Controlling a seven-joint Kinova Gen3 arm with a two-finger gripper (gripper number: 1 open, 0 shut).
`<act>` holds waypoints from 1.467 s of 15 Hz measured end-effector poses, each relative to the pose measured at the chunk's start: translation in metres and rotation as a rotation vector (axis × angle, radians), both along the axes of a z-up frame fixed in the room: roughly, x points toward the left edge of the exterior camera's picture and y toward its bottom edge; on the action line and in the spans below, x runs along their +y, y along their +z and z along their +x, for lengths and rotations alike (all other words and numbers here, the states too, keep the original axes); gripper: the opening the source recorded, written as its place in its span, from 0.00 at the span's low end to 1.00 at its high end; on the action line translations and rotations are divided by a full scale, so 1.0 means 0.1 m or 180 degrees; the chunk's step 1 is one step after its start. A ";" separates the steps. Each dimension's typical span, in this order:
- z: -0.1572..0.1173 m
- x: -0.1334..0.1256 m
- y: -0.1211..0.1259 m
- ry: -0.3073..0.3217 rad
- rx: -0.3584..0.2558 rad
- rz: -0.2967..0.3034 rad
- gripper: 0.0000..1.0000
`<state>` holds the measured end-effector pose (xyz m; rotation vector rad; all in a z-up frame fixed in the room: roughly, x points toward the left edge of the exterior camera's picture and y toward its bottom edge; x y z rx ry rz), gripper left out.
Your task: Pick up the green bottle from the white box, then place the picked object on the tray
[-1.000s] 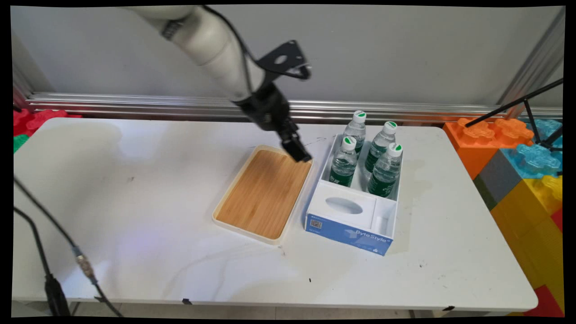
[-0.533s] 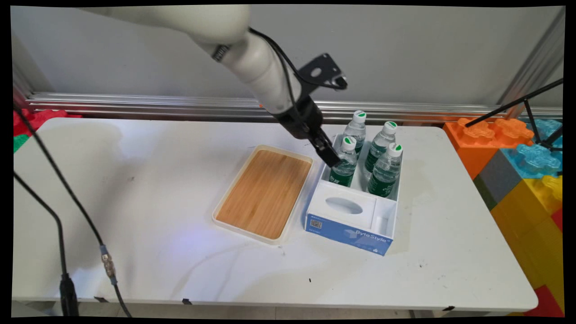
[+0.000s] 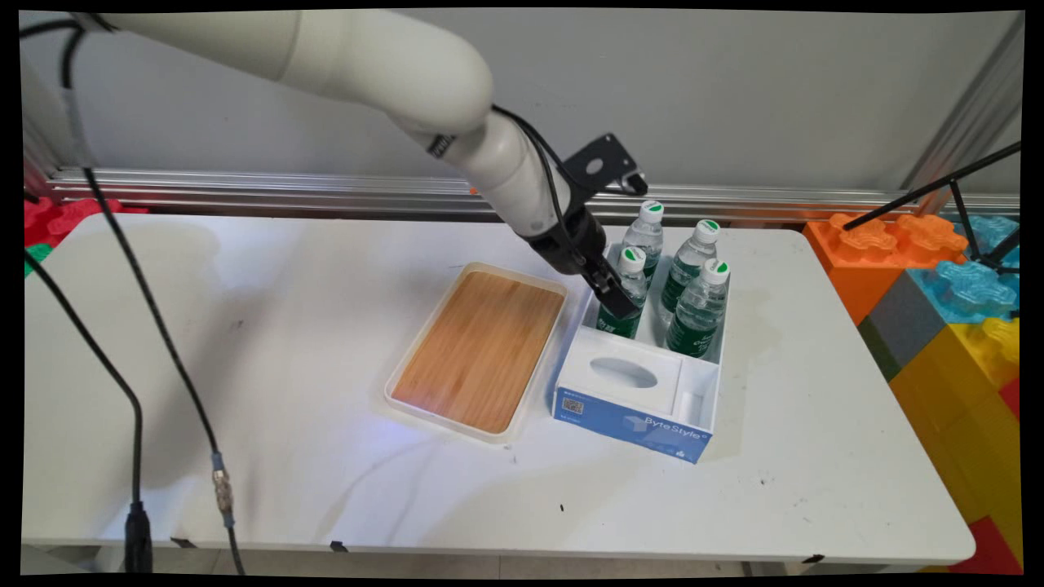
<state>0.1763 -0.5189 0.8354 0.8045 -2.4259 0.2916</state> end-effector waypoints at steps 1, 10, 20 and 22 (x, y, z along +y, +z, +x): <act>-0.01 -0.02 -0.06 0.0000 0.0009 -0.0002 1.00; -0.11 -0.04 -0.18 -0.0077 0.0018 -0.0069 0.00; -0.31 0.05 0.92 0.0135 -0.0117 -0.0303 0.00; -0.23 0.11 1.14 0.0227 -0.0195 -0.0280 0.00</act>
